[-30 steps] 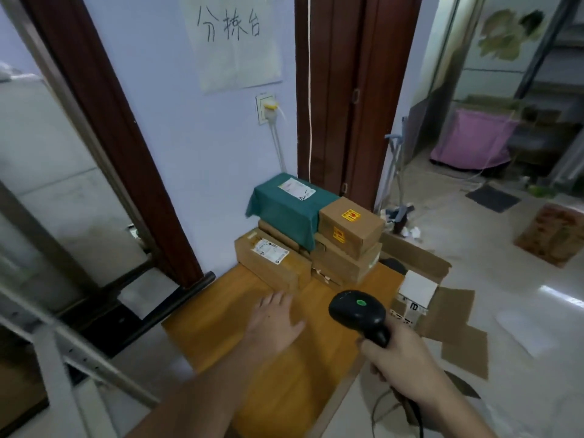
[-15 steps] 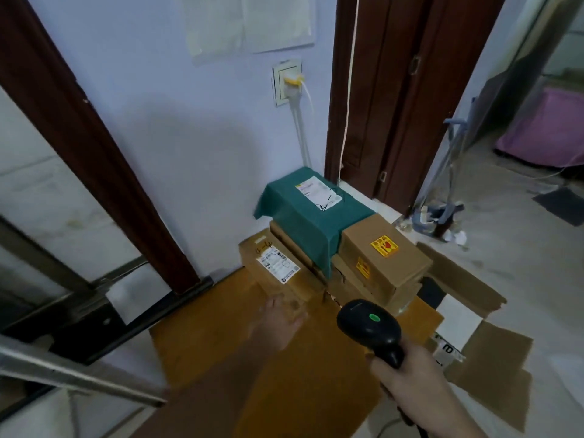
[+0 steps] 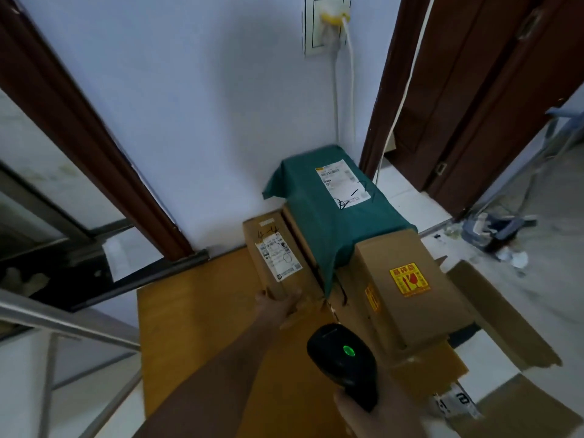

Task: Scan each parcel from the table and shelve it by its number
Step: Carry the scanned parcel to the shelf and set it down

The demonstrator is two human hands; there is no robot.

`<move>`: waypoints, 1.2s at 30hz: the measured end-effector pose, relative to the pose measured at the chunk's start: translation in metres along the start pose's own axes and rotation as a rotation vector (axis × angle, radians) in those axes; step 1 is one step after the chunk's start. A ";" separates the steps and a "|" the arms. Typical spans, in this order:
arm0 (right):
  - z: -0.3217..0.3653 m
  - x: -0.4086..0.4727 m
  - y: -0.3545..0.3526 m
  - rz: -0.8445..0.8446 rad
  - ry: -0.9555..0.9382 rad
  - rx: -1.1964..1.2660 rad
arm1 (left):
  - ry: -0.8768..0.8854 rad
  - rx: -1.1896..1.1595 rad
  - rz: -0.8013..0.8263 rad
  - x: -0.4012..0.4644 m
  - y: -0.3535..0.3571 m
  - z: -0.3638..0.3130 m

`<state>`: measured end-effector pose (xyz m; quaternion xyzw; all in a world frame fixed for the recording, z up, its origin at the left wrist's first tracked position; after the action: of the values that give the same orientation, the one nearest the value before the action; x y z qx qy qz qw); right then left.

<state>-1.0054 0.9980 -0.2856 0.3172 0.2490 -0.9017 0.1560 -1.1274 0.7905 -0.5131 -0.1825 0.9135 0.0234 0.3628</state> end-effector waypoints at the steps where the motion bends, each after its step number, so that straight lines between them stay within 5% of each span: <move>1: -0.008 0.007 0.000 0.008 0.000 -0.018 | -0.008 -0.008 0.003 -0.002 -0.001 0.004; 11: -0.058 0.033 0.004 0.134 0.124 -0.153 | 0.001 0.027 -0.079 -0.004 0.004 0.047; 19: -0.034 0.015 -0.008 0.035 0.067 -0.089 | 0.078 0.018 -0.001 -0.039 0.007 0.064; 28: -0.029 0.011 0.004 -0.073 -0.210 -0.121 | 0.078 0.061 0.053 -0.106 -0.031 0.106; 36: -0.017 0.002 0.011 -0.076 -0.368 -0.137 | 0.253 0.183 0.014 -0.142 -0.035 0.101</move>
<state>-0.9937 0.9975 -0.3025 0.1262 0.2887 -0.9307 0.1860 -0.9539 0.8207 -0.4895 -0.1437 0.9515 -0.0805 0.2598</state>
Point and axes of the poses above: each hand's wrist, its own x-axis towards the middle knuckle, its own y-axis out of the palm, z = x × y, the point moved 1 cm from there along x, towards the middle knuckle, and after that the axes turned 3 degrees about -x, right-handed, at the moved point
